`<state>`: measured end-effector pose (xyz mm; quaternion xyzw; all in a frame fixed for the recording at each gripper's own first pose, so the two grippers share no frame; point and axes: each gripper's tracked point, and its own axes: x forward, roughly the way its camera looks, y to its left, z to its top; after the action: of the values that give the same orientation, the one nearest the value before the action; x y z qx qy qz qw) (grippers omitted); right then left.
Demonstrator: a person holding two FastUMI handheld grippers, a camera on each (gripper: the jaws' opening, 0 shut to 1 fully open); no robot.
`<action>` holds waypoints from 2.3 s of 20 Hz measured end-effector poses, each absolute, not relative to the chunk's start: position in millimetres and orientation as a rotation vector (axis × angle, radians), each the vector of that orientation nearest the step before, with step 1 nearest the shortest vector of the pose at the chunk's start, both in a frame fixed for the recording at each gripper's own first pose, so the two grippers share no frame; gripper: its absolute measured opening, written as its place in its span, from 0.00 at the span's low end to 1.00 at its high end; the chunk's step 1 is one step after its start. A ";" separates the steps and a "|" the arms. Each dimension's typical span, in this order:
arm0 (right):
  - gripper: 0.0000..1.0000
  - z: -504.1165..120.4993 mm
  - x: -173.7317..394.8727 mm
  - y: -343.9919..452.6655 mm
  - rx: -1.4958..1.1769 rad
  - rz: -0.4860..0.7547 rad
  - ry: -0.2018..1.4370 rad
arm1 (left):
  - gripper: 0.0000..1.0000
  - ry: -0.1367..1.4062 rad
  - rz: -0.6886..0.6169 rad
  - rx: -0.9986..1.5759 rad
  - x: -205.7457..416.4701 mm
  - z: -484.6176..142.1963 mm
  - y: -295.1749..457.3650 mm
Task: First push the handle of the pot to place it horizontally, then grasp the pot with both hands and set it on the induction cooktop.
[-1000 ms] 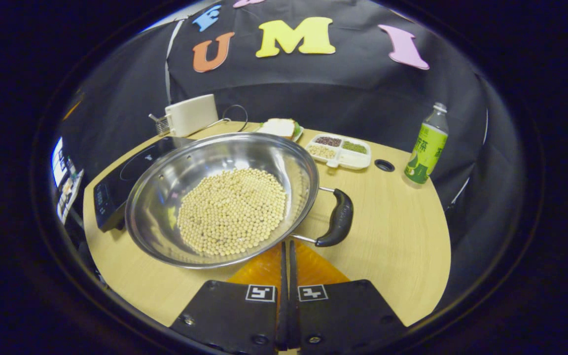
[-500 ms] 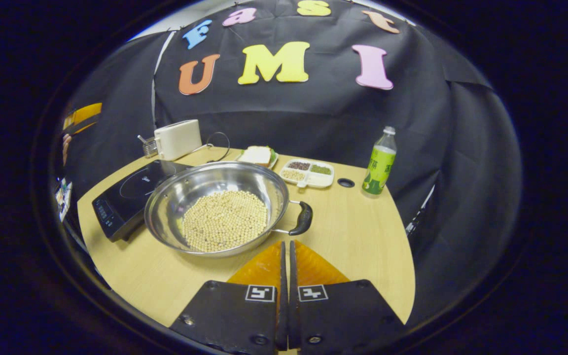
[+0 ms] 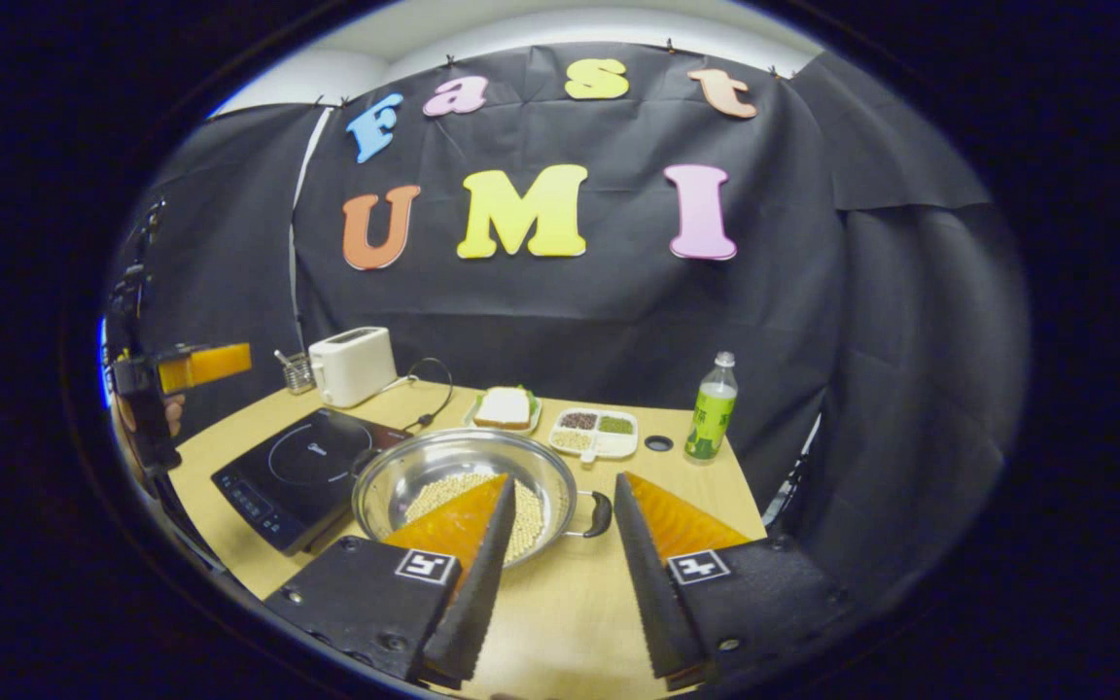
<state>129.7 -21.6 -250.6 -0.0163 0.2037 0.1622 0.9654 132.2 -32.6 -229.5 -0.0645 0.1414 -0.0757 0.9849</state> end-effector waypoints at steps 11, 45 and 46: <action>0.98 -276.3 162.8 -22.7 0.011 0.251 0.494 | 0.95 0.598 -0.236 -0.095 150.8 -323.1 -100.9; 0.64 -452.4 225.2 -11.2 0.185 0.125 0.887 | 0.59 0.884 -0.172 -0.064 186.8 -420.3 -130.4; 0.65 -450.2 221.7 -13.7 0.188 0.116 0.891 | 0.59 0.878 -0.181 -0.065 184.6 -418.5 -132.7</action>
<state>221.7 -13.7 -450.2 0.0909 0.4302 0.0562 0.8964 184.6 -132.7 -418.5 -0.0314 0.4243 -0.0877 0.9007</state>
